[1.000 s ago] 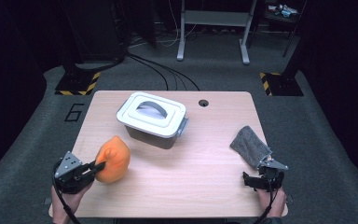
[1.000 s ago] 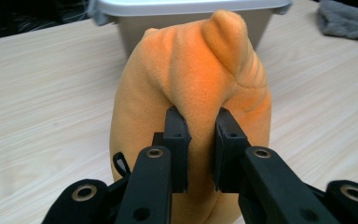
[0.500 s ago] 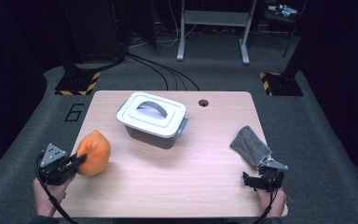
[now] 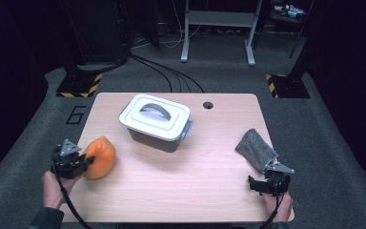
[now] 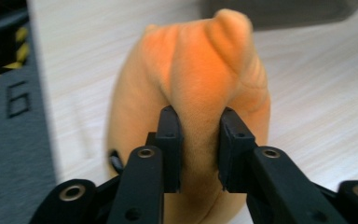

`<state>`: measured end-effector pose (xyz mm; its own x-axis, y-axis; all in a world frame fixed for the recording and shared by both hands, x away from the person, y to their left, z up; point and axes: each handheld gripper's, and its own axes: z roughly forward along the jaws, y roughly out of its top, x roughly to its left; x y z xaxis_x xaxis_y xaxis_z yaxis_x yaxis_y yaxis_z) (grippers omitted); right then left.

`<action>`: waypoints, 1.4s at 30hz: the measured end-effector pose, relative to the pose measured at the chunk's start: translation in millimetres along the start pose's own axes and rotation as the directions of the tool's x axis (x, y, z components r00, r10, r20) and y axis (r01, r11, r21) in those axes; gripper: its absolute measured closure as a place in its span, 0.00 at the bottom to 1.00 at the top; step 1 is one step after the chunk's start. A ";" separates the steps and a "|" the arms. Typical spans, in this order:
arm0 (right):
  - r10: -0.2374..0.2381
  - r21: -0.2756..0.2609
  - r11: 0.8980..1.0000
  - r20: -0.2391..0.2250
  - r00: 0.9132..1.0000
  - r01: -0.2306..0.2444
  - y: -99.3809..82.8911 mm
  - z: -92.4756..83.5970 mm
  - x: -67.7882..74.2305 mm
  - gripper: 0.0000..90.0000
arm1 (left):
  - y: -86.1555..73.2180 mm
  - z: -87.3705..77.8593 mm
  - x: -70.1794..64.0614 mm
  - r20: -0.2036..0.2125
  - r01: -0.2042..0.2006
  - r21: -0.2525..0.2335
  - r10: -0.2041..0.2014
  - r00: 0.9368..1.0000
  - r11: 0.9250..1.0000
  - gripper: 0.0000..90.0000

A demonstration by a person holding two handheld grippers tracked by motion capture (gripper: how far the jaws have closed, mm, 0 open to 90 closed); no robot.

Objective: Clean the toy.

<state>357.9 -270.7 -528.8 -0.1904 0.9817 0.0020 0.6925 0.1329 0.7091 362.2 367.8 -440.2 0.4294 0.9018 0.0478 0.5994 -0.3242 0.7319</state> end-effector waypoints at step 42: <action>-0.014 -0.003 1.000 -0.007 1.000 0.014 0.0 0.2 -0.1 0.00 | 124.3 34.8 7.1 0.119 0.139 -0.116 -0.125 0.985 0.984 0.12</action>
<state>358.0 -270.8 -529.0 -0.2044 0.9789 -0.0032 0.6878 0.1460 0.7111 463.3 323.9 -372.5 0.4286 0.8948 -0.1254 0.5709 -0.1606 0.8051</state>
